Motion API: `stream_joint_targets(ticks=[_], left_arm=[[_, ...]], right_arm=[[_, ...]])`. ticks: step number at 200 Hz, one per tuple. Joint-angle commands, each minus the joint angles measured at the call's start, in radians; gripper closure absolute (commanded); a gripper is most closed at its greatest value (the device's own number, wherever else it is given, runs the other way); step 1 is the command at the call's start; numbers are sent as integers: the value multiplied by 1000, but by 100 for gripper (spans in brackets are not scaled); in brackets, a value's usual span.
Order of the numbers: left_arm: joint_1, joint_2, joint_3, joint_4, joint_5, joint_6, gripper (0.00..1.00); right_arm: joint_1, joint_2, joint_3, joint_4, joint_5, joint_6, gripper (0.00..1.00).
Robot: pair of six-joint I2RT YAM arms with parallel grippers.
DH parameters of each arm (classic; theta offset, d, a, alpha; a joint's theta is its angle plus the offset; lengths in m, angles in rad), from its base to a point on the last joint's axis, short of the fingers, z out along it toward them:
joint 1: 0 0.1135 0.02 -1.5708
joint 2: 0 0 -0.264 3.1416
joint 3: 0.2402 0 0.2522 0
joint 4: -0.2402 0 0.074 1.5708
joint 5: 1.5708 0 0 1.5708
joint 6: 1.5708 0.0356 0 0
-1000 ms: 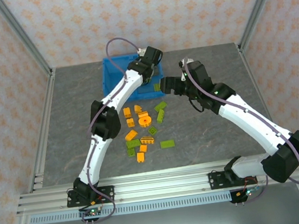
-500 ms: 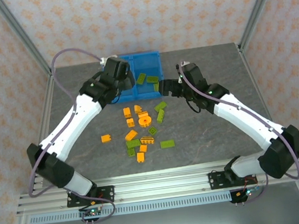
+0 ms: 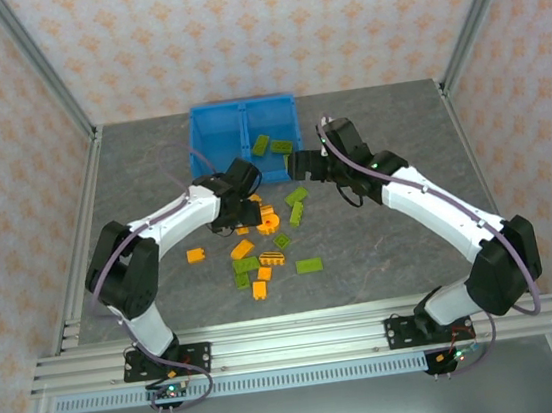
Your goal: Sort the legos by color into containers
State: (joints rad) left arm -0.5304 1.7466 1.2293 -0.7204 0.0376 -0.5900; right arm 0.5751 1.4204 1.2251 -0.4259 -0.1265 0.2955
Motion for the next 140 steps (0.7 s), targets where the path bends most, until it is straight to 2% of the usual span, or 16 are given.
stream_joint_targets(ticks=[1,20,64,100,118,140], left_arm=[[-5,27,6,32,-30,-28,25],[-3,45,7,35,-57,-30,34],[6,68,-22,61,-33,-54,49],[10,53,-26,52,-26,-52,69],[13,-12,3,18,-40,-37,72],[22,-102,77,-36,-115,16,73]], right_arm=[[-6,-20,27,-22,20,3,3],[-6,-18,31,-27,18,1,3],[-6,-11,45,-36,18,-1,3],[-5,-15,45,-36,4,6,3],[-5,-25,45,-37,2,7,3],[-4,-39,45,-20,-34,19,3]])
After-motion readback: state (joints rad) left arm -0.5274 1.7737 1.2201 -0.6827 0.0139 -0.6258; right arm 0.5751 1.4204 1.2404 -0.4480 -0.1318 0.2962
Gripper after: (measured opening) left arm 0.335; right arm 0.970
